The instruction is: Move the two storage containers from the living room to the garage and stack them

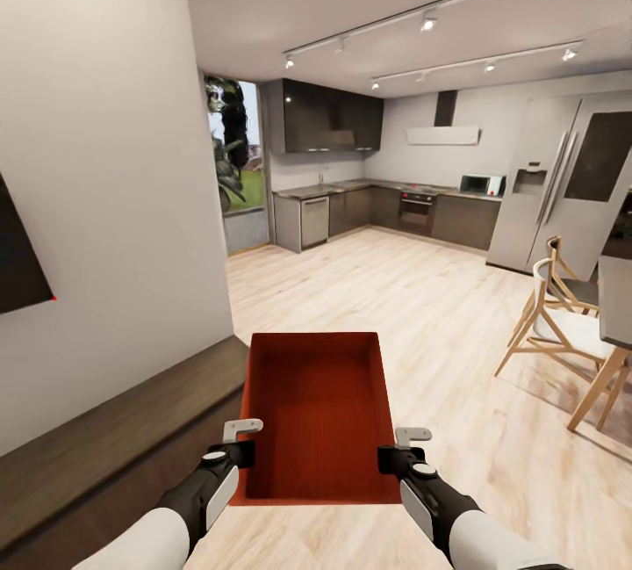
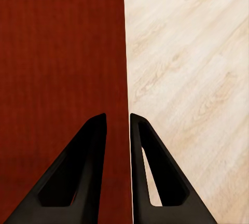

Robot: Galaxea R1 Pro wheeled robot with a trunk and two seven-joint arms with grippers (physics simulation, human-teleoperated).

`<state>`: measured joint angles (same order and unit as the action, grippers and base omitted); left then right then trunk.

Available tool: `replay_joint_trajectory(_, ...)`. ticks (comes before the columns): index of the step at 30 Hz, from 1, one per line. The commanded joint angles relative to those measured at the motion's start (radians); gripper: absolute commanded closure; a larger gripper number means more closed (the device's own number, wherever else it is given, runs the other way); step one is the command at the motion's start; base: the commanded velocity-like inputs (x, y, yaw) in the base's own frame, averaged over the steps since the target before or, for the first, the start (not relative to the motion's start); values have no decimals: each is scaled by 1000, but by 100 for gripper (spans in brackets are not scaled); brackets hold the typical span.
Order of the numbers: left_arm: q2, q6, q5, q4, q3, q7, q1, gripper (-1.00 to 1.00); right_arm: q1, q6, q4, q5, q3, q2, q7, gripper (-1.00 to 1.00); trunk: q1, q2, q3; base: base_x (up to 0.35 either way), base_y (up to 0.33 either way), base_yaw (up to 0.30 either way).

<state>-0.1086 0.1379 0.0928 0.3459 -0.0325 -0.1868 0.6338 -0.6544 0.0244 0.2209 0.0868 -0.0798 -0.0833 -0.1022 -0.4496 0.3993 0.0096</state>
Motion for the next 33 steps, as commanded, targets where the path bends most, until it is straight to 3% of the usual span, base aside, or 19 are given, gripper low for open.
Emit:
replay_joint_trajectory(1,1,7,-8,2,3,-12,0,100,-1,3,0,2,5,5,-74,100,0,1,1,0,0,0)
replay_joint_trajectory(33,1,7,-8,2,3,-13,0,100,-1,3,0,2,5,5,-88,100,0,1,52,0,0,0)
